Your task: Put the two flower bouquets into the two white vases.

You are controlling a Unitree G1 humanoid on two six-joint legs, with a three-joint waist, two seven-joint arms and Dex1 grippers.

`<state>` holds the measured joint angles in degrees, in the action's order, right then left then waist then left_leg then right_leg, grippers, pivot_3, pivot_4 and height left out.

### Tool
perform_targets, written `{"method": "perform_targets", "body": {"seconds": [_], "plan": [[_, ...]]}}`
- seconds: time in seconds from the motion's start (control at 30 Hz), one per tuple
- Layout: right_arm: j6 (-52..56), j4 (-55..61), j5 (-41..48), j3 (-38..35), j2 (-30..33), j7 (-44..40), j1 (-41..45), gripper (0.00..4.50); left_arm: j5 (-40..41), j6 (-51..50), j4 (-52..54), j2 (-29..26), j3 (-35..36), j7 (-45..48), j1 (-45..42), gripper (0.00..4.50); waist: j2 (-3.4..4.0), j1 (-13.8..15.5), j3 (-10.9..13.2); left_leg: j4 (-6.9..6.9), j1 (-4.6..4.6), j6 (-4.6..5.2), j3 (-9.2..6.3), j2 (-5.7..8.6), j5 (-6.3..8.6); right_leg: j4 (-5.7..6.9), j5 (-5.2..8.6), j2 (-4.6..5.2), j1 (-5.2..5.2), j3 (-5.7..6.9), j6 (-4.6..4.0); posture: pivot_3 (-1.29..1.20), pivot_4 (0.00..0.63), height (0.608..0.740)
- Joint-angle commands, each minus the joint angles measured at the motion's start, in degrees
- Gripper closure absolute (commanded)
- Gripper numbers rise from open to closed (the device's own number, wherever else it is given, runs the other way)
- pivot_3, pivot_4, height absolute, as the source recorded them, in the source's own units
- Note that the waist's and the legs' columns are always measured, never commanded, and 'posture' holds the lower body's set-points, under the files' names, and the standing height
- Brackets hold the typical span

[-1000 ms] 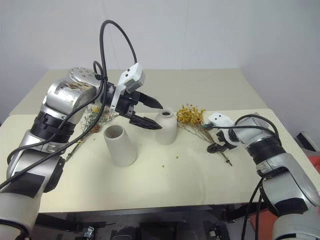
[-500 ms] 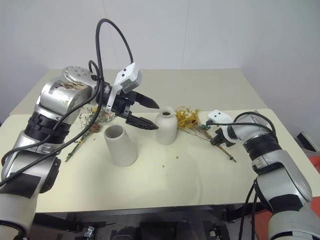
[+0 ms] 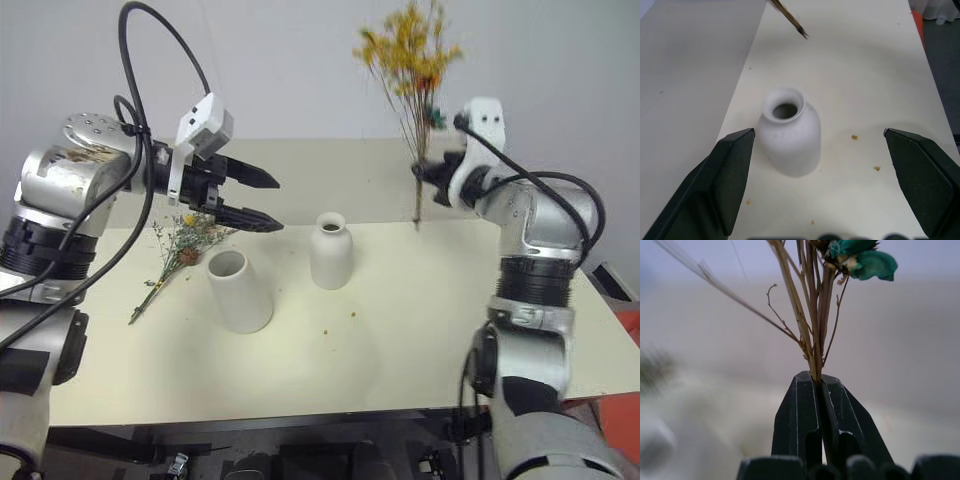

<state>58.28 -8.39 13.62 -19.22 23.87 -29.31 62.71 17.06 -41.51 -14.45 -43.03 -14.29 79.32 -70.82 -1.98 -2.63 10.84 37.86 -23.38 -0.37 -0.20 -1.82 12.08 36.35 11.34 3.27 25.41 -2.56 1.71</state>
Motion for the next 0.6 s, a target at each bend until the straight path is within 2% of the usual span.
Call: {"method": "perform_targets", "body": {"seconds": [0.03,0.23,0.6], "plan": [[-6.0,7.1,5.7,-4.6,-5.0,4.5,1.8,4.48,-0.4,1.3,0.3,-1.6,2.4,0.0,-0.4,0.00,0.01,0.0,0.0,0.00,-0.03,0.00,0.00,0.00,0.00,-0.02,-0.01,0.00,0.01,0.01,-0.01,0.00,0.150,0.740],[-13.0,6.4,9.6,-2.2,-11.8,6.4,1.0,4.48,0.0,0.6,2.6,-3.1,2.7,0.1,1.4,0.00,0.02,0.2,0.0,0.00,-0.04,0.00,0.00,0.01,0.00,-0.03,-0.13,0.03,-0.01,0.04,-0.20,0.00,0.150,0.740],[-16.7,6.1,11.7,3.3,-16.0,7.6,-5.3,4.48,0.8,-0.3,2.2,-2.9,3.6,-0.3,1.0,0.00,0.02,0.0,0.0,0.00,-0.02,0.00,0.00,0.00,0.00,-0.01,-0.14,0.00,0.00,0.03,-0.22,0.00,0.150,0.740]]}}
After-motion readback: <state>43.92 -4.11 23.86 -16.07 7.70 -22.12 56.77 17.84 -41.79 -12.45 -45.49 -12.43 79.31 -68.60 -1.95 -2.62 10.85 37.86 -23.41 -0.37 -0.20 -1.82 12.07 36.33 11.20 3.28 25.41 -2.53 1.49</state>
